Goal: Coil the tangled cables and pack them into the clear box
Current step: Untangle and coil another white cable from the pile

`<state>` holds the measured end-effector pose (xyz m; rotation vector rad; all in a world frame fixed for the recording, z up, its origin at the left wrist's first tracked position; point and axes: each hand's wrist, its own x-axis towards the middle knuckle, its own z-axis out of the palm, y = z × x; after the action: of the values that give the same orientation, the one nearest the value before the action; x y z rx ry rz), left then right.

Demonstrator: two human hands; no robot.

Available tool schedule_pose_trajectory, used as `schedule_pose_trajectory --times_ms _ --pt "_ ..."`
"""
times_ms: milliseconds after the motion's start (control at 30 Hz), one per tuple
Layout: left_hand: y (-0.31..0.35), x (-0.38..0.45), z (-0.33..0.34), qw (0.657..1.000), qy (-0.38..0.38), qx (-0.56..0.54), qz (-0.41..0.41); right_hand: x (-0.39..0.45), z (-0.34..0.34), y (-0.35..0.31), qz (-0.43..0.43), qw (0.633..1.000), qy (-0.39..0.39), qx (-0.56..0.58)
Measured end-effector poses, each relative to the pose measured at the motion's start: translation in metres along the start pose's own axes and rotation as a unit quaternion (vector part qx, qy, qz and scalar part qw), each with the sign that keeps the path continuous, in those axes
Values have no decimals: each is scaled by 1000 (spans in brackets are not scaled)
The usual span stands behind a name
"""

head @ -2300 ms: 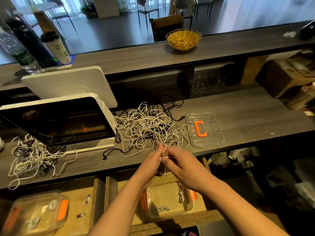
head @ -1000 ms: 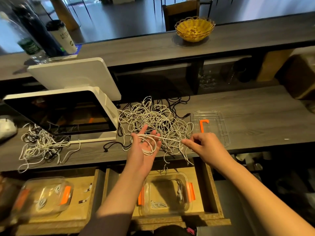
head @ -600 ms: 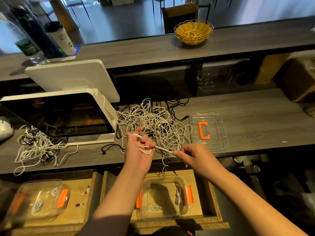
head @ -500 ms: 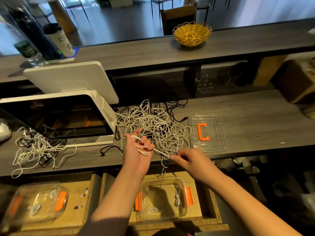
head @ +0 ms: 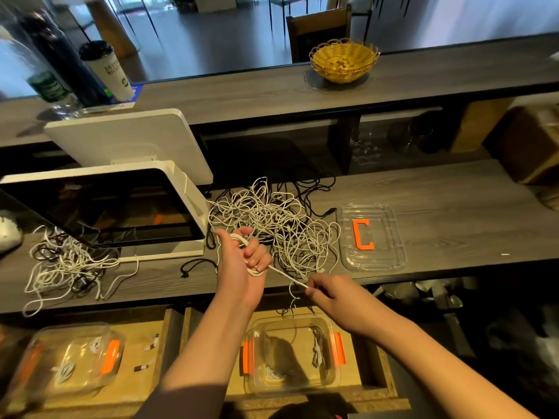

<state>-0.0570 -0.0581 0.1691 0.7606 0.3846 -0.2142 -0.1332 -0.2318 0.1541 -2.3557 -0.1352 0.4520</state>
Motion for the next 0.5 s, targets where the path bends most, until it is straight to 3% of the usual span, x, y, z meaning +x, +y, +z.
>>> schedule_pose_trajectory --times_ms 167,267,367,500 --pt "0 -3 -4 983 -52 170 36 -9 6 -11 -23 997 -56 47" --pt "-5 -8 1 933 -83 347 51 -13 4 -25 -52 994 -78 51" --pt "-14 -14 2 892 -120 435 41 -14 3 -39 -94 993 -51 49" --pt "-24 -17 -1 876 -147 459 14 -13 -3 -44 -131 989 21 62"
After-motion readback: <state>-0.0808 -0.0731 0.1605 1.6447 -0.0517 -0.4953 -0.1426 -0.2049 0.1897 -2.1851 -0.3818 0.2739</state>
